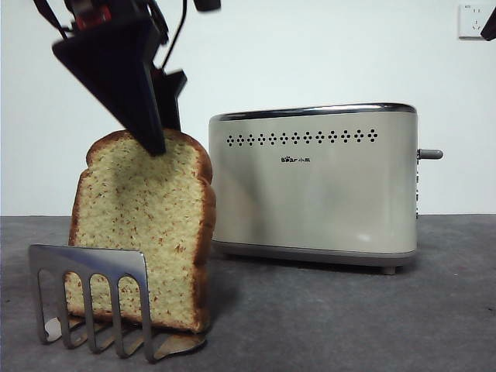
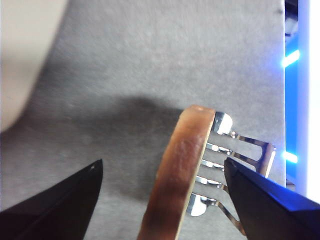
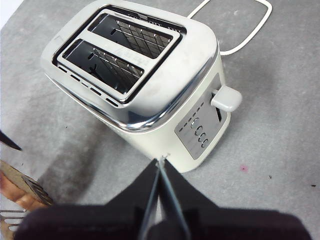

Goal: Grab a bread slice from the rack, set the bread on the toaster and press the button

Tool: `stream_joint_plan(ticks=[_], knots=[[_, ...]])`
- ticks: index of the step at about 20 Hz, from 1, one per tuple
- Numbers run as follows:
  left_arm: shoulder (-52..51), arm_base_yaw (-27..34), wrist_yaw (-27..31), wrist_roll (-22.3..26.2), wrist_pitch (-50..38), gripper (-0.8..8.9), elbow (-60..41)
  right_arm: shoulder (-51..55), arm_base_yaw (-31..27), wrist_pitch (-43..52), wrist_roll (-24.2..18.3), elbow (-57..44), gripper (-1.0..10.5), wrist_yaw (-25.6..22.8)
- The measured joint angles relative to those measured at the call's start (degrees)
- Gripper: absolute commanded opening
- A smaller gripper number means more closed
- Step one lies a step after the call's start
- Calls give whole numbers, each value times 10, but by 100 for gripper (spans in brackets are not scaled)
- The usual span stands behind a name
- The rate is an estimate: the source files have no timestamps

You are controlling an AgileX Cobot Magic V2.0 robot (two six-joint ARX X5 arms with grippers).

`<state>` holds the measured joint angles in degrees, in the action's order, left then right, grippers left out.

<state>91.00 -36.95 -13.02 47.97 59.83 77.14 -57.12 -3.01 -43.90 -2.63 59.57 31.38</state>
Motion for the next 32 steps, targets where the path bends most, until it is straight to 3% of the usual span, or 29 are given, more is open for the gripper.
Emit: stream_joint_plan(ticks=[2,4,6,10,16,27,32], knots=[[15,0,0,0,8,357,0,0,0,0,0,0,0,0],[19,0,0,0,10,218,0,0,0,-2,0,0,0,0],[16,0,0,0,13,199,0,0,0,-3,0,0,0,0],[16,0,0,0,16,54,0,0,0,-3,0,0,0,0],[8,0,-1,0,24,50,0,0,0,-7,-2,0,0,0],[-107,-17,-37,0,47,15,0,-13,0,-13,-4,0,0,-1],[-131,-23,2,25,68,-9,50,-20,0,-13,-12,0,0,-3]])
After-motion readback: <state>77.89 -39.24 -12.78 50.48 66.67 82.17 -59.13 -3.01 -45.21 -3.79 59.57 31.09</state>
